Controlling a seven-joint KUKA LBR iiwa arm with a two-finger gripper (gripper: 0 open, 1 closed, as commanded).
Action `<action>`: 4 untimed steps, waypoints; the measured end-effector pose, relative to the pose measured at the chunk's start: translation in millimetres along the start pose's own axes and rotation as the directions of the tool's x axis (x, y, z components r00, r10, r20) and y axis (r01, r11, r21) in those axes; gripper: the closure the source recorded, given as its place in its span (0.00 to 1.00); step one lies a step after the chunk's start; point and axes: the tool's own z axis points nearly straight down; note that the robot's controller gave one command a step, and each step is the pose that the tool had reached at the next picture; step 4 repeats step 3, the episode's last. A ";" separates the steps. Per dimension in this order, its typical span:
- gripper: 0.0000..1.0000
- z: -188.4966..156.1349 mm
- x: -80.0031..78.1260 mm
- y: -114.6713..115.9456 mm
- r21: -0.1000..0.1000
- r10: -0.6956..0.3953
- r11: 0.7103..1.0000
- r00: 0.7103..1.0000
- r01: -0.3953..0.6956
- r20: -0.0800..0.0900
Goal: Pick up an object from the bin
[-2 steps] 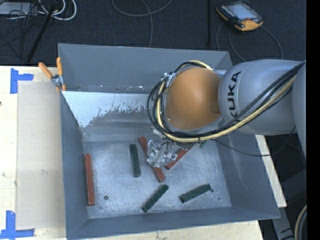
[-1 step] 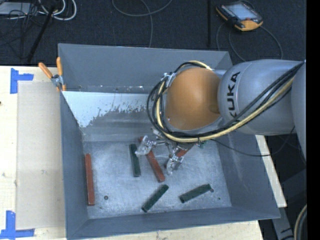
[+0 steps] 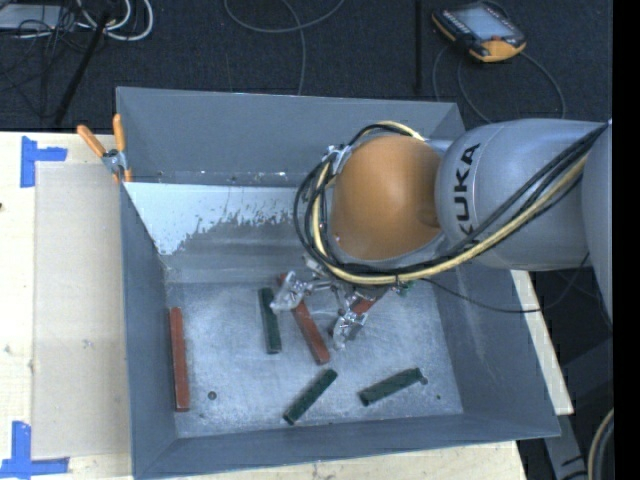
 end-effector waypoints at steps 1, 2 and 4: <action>1.00 27.5 -30.2 -19.5 0.019 -0.228 0.974 0.974 0.227 0.010; 1.00 28.6 -28.3 -20.9 0.019 -0.224 0.974 0.975 0.224 0.009; 1.00 31.2 -27.6 -19.8 0.018 -0.224 0.974 0.974 0.224 0.007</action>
Offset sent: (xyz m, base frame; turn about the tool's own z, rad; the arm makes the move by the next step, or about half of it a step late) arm 0.0000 0.0000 0.0000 0.0000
